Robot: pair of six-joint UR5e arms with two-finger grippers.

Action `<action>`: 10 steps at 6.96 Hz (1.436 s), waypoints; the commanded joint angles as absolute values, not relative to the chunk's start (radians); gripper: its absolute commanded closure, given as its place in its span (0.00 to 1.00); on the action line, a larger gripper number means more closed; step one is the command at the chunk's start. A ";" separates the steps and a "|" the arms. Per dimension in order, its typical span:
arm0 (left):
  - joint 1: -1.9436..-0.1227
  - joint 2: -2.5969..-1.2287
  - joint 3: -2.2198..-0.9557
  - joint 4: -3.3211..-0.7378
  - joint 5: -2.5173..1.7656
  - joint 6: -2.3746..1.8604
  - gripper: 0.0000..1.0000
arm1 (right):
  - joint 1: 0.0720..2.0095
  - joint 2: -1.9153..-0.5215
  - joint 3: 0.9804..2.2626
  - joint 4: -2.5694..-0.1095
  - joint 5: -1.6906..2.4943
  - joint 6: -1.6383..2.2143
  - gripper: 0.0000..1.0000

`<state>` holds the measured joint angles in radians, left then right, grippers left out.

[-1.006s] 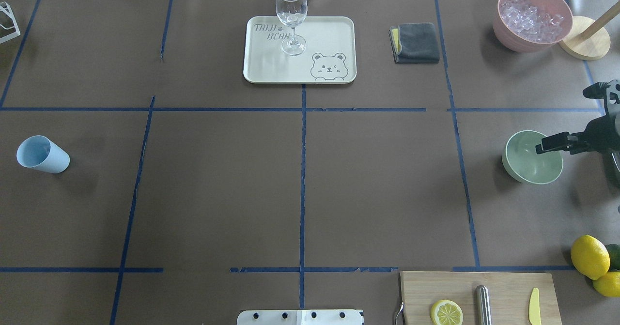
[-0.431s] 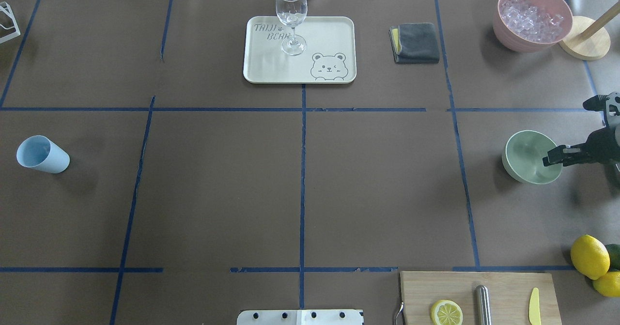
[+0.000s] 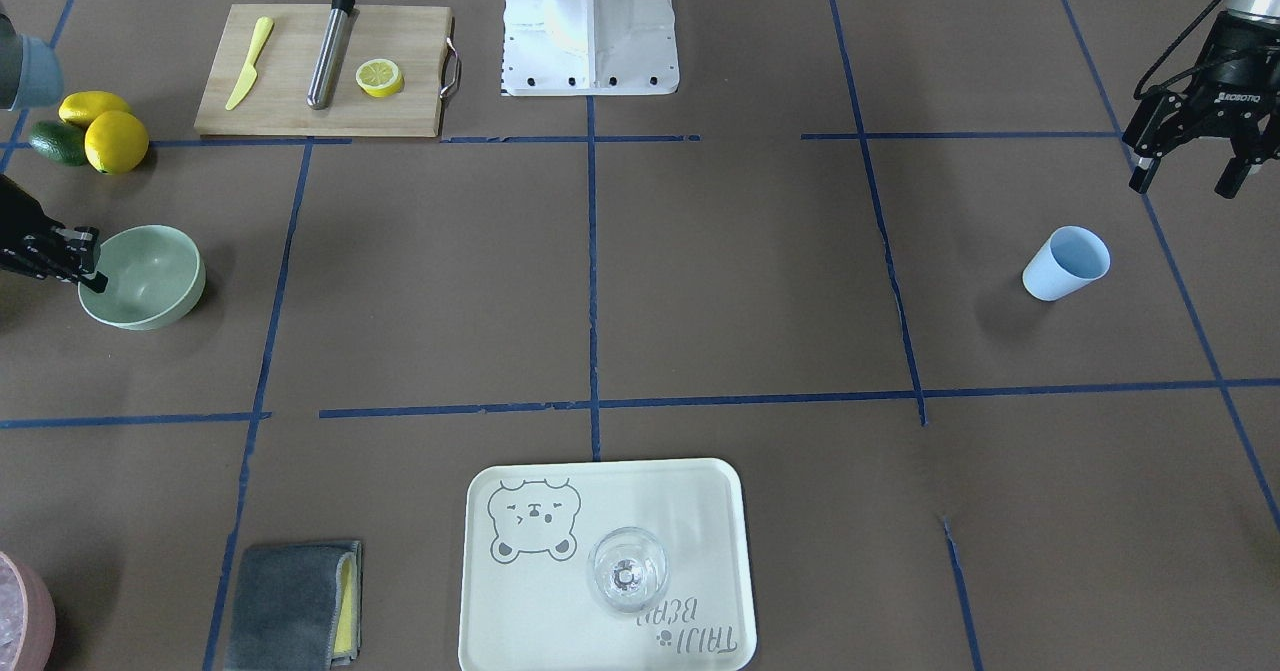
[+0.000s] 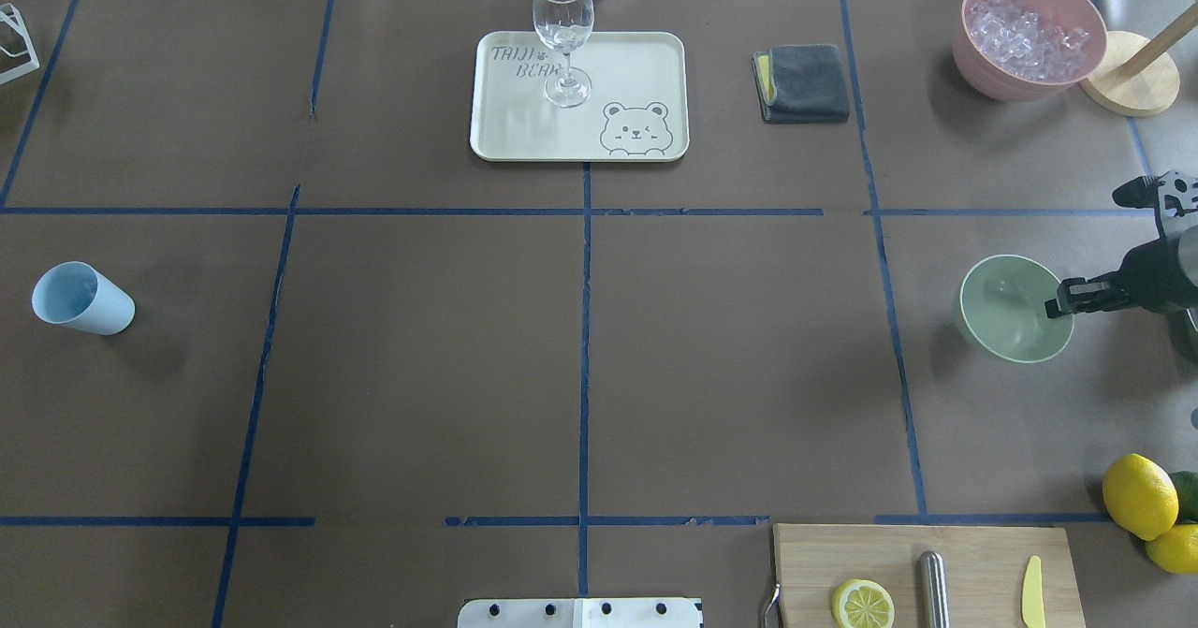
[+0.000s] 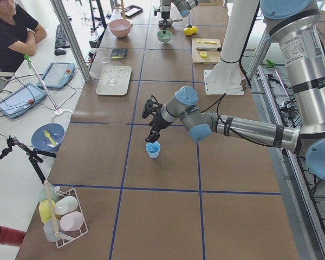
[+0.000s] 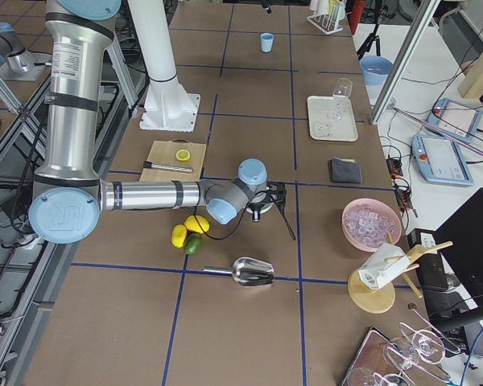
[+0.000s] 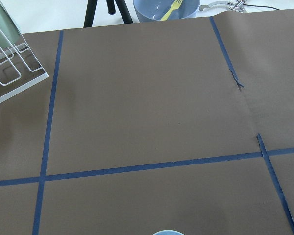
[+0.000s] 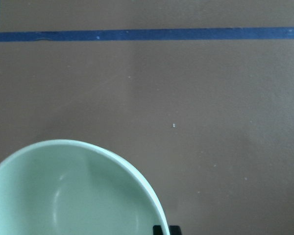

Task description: Pour ice into bowl

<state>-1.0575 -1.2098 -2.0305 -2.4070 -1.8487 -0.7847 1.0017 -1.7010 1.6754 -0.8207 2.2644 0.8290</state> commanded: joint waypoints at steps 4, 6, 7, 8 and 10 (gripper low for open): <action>-0.698 -1.068 -2.017 -2.626 -1.520 -1.115 0.00 | 1.025 -1.449 1.850 -1.084 2.401 1.170 1.00; -0.461 -1.066 -1.940 -2.664 -1.279 -1.306 0.00 | 0.929 -1.303 1.852 -1.169 2.369 1.308 1.00; -0.390 -1.066 -1.886 -2.687 -1.168 -1.356 0.00 | 0.881 -1.228 1.852 -1.210 2.344 1.369 1.00; -0.356 -1.078 -1.856 -2.689 -1.085 -1.371 0.00 | 0.836 -1.179 1.852 -1.230 2.303 1.405 1.00; -0.345 -1.147 -1.769 -2.689 -0.965 -1.371 0.00 | 0.781 -1.123 1.852 -1.267 2.254 1.462 1.00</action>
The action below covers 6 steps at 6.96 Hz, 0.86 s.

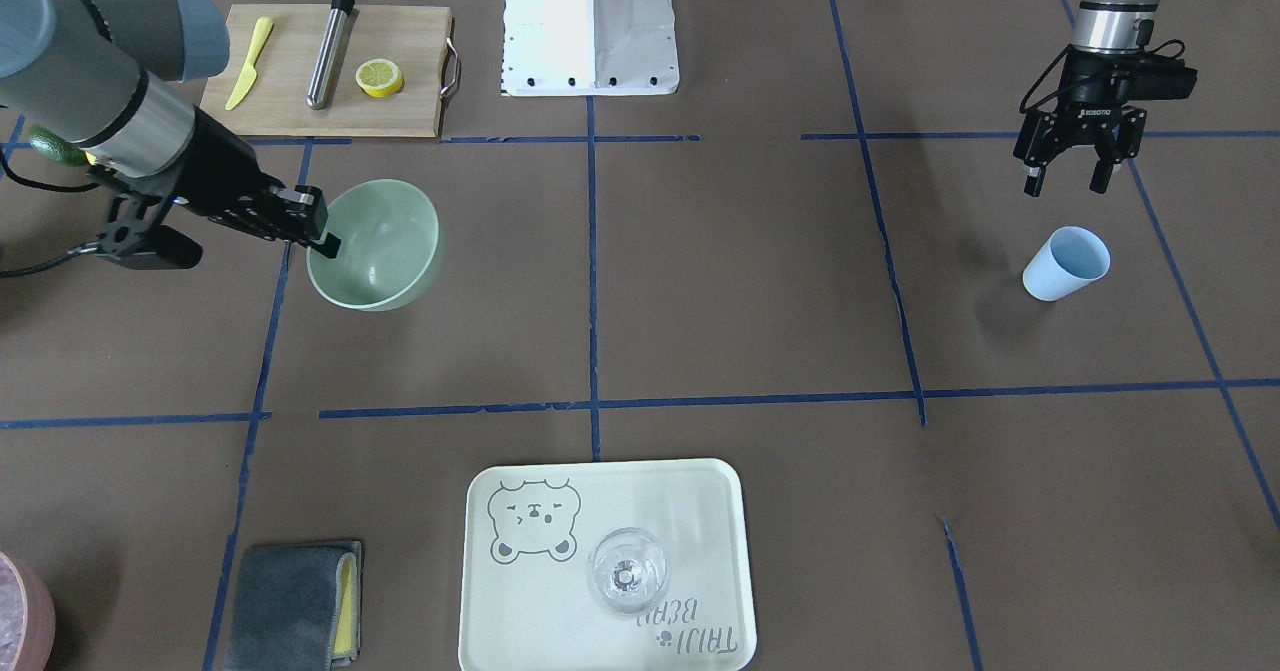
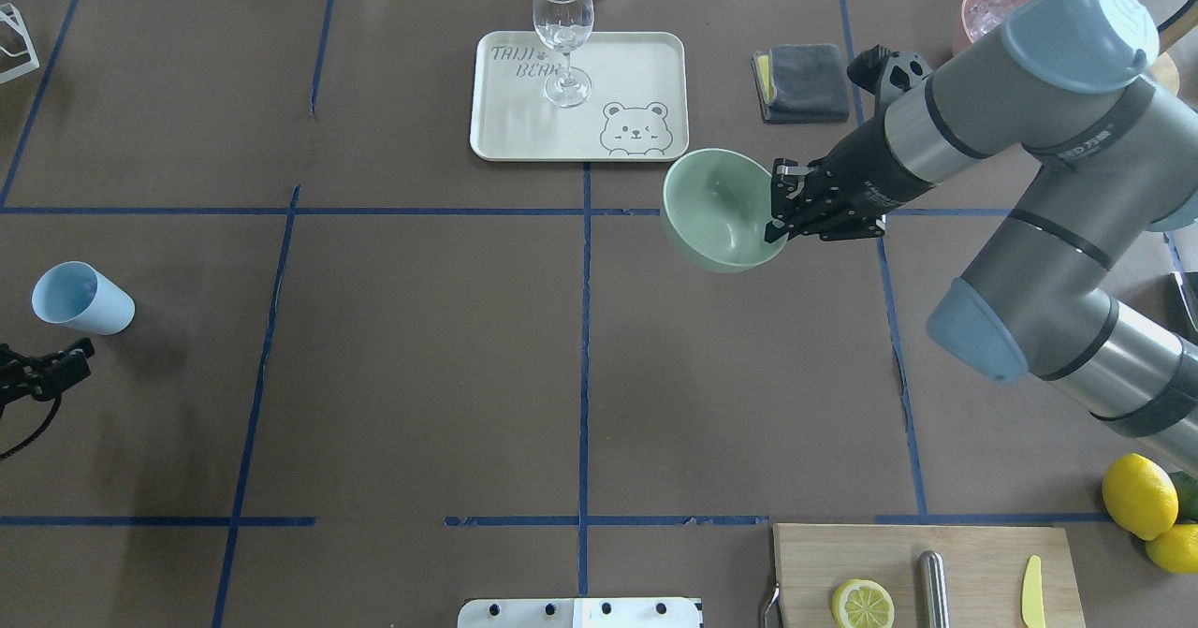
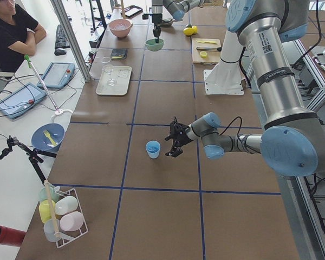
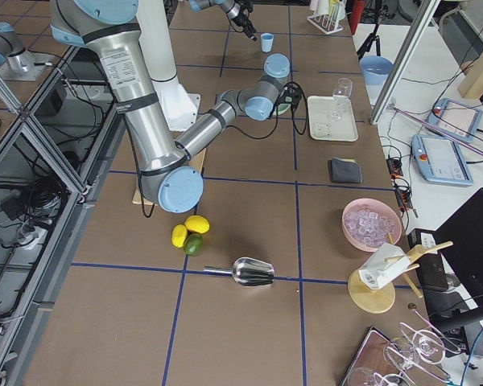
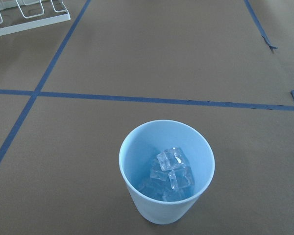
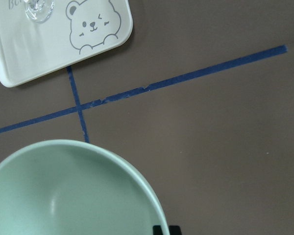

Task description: Pour ice into bowl

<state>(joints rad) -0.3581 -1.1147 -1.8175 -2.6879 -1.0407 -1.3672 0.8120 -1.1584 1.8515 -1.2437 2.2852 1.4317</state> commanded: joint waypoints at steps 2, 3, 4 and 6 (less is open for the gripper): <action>-0.345 -1.208 -1.720 -2.689 -0.876 -1.371 0.01 | 0.676 -1.041 1.847 -1.374 2.147 1.465 1.00; -0.345 -1.256 -1.680 -2.689 -0.853 -1.371 0.01 | 0.611 -0.990 1.833 -1.431 2.073 1.465 1.00; -0.345 -1.299 -1.633 -2.689 -0.829 -1.371 0.01 | 0.589 -0.947 1.806 -1.452 2.044 1.465 1.00; -0.345 -1.359 -1.534 -2.694 -0.721 -1.370 0.01 | 0.557 -0.905 1.761 -1.451 2.002 1.467 1.00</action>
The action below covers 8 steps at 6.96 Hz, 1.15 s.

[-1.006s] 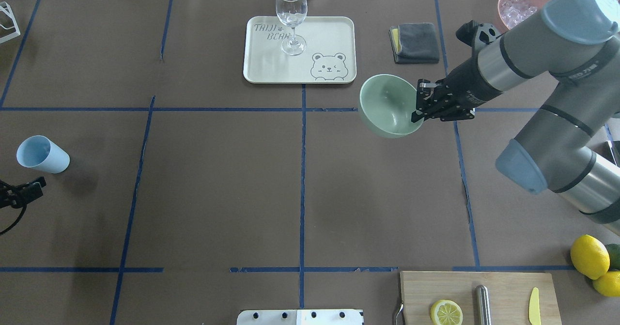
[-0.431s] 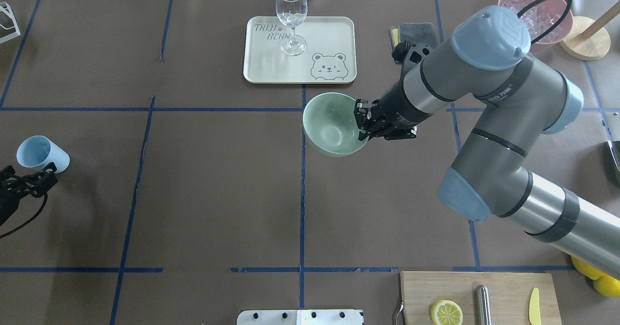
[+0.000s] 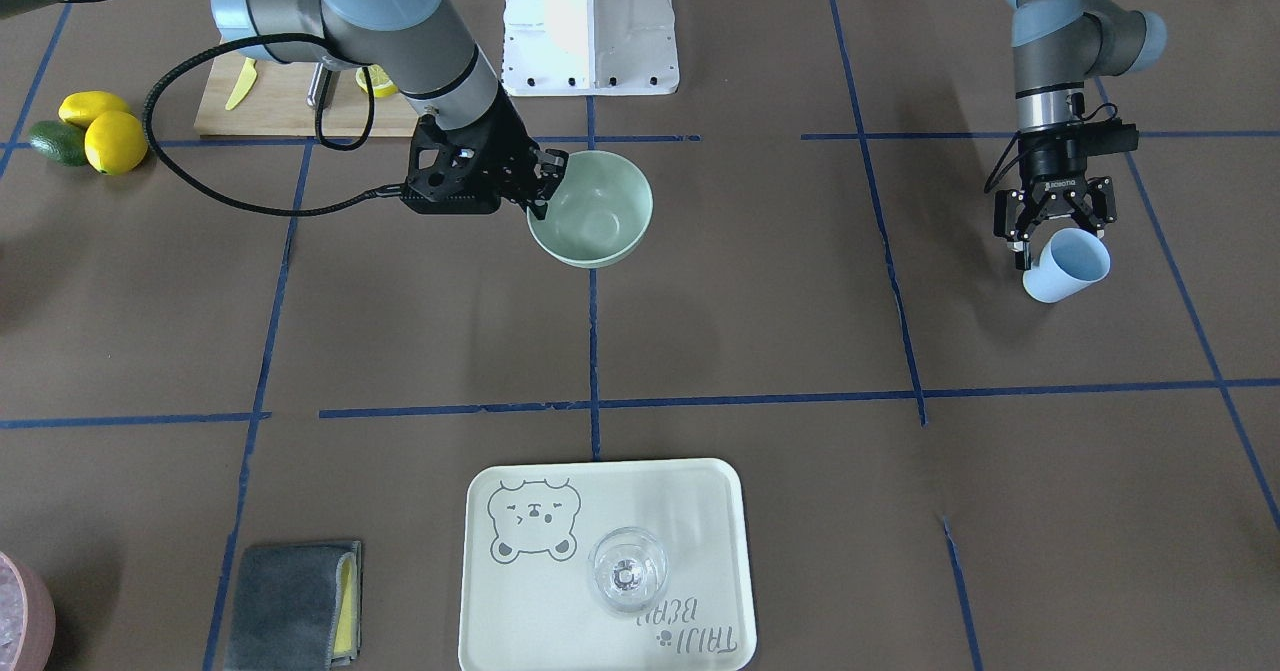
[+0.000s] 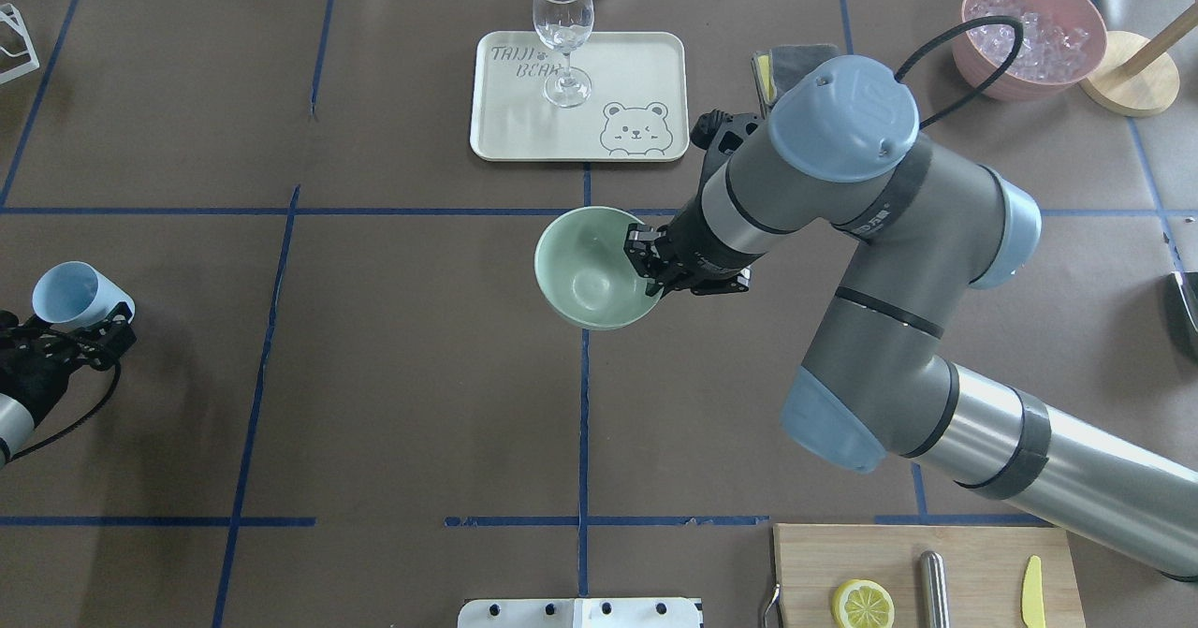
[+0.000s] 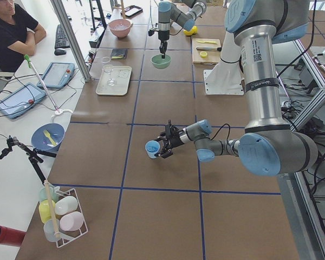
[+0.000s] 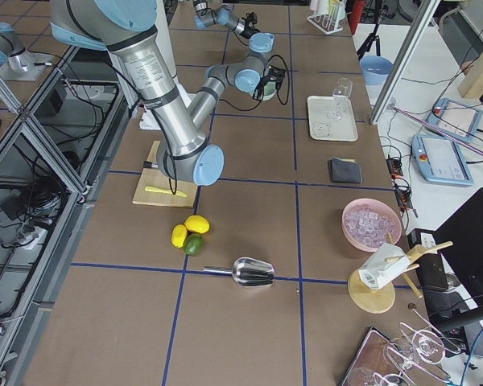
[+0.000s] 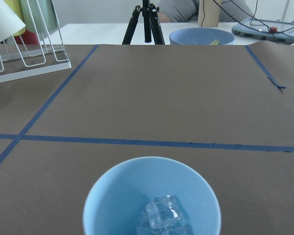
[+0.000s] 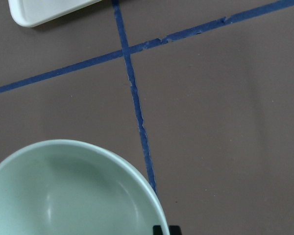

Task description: Pour ice into bowl

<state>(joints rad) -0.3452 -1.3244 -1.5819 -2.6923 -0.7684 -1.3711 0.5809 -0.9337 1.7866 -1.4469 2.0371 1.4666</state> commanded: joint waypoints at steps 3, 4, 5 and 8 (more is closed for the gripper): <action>-0.345 -1.371 -1.519 -2.694 -0.721 -1.364 0.09 | 0.539 -0.858 1.710 -1.451 1.991 1.468 1.00; -0.345 -1.397 -1.500 -2.695 -0.721 -1.367 0.52 | 0.526 -0.844 1.695 -1.451 1.971 1.468 1.00; -0.351 -1.397 -1.512 -2.700 -0.722 -1.358 1.00 | 0.519 -0.812 1.660 -1.451 1.965 1.468 1.00; -0.454 -1.368 -1.724 -2.734 -0.756 -1.056 1.00 | 0.441 -0.633 1.408 -1.442 1.860 1.460 1.00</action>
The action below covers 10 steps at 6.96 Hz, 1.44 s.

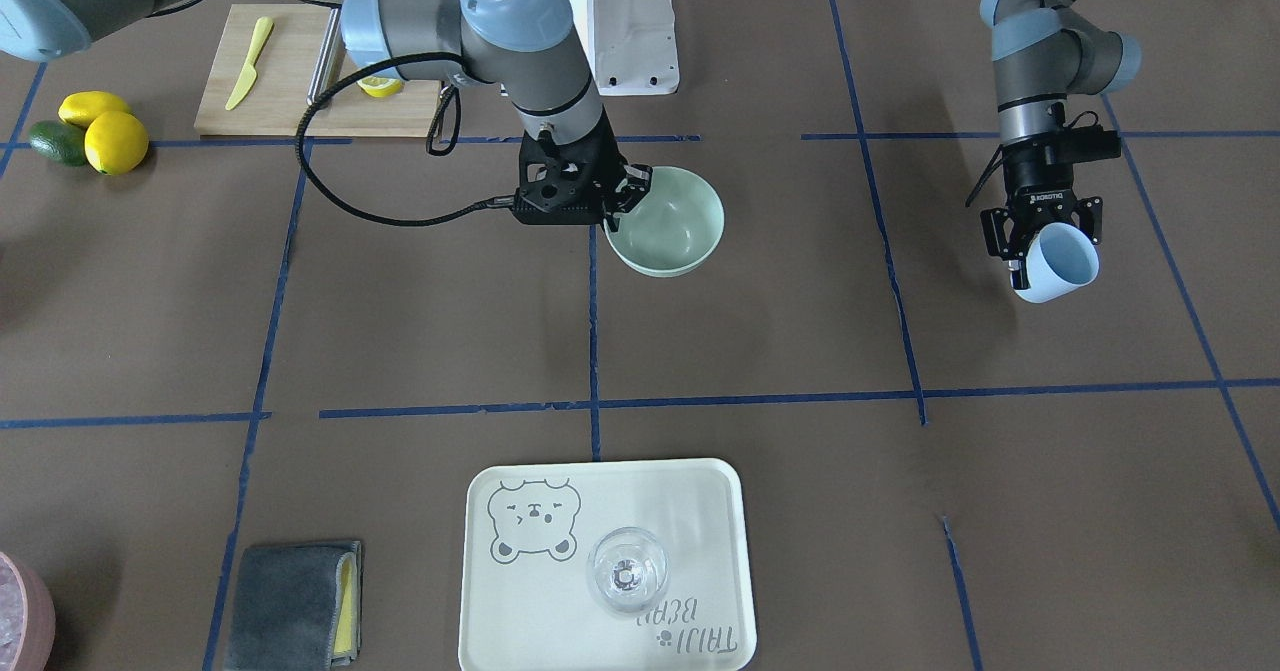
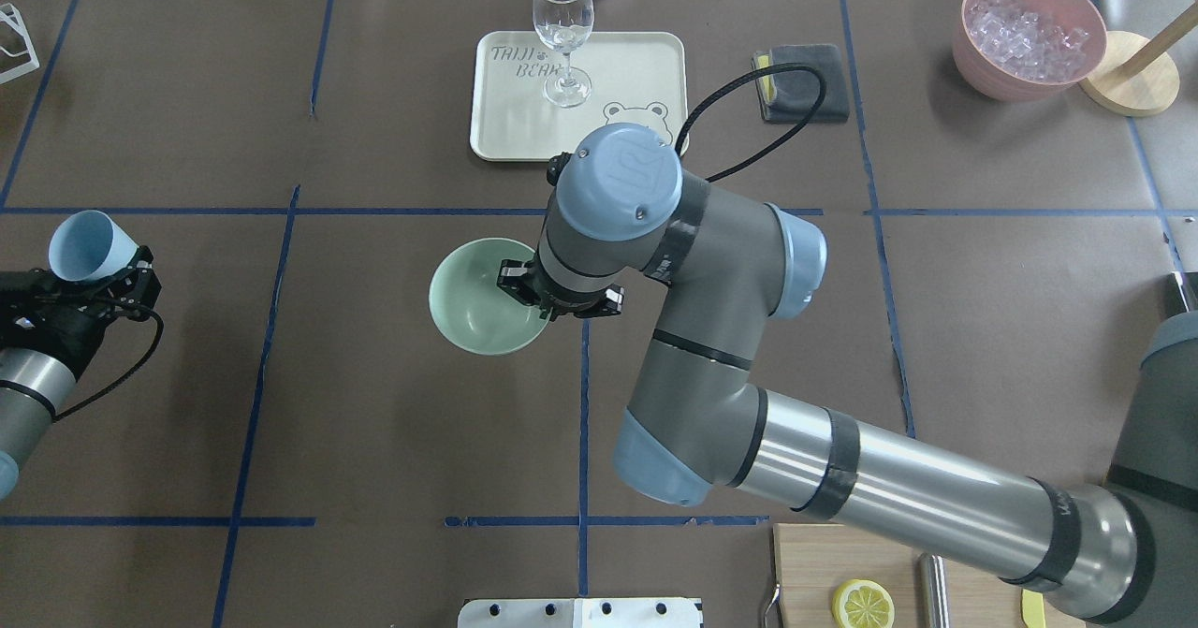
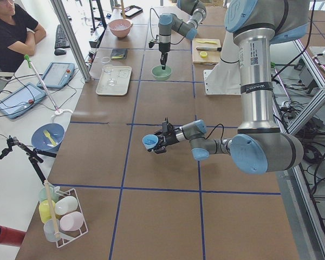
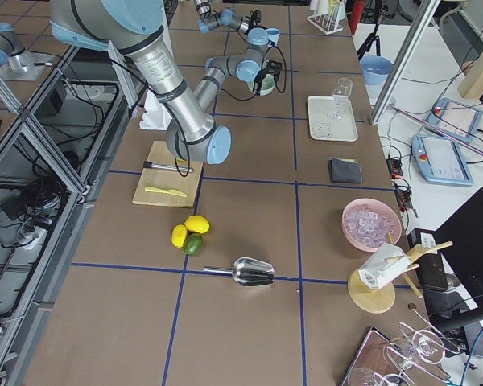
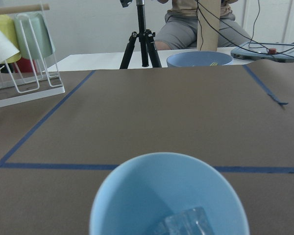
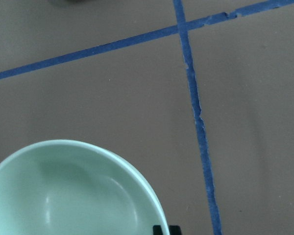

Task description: Pour ice into bowl

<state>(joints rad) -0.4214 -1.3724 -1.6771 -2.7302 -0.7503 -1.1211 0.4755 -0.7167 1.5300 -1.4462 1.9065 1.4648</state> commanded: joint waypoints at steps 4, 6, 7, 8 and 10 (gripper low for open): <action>-0.475 -1.373 -1.770 -2.737 -0.762 -1.020 1.00 | 0.402 -0.535 1.218 -1.358 1.789 1.457 1.00; -0.468 -1.385 -1.758 -2.724 -0.758 -0.844 1.00 | 0.419 -0.537 1.245 -1.315 1.798 1.465 0.00; -0.463 -1.387 -1.766 -2.723 -0.756 -0.800 1.00 | 0.445 -0.548 1.288 -1.340 1.822 1.465 0.00; -0.456 -1.437 -1.767 -2.703 -0.753 -0.772 1.00 | 0.471 -0.580 1.366 -1.395 1.857 1.463 0.00; -0.419 -1.581 -1.770 -2.469 -0.718 -0.765 1.00 | 0.532 -0.792 1.629 -1.452 1.911 1.450 0.00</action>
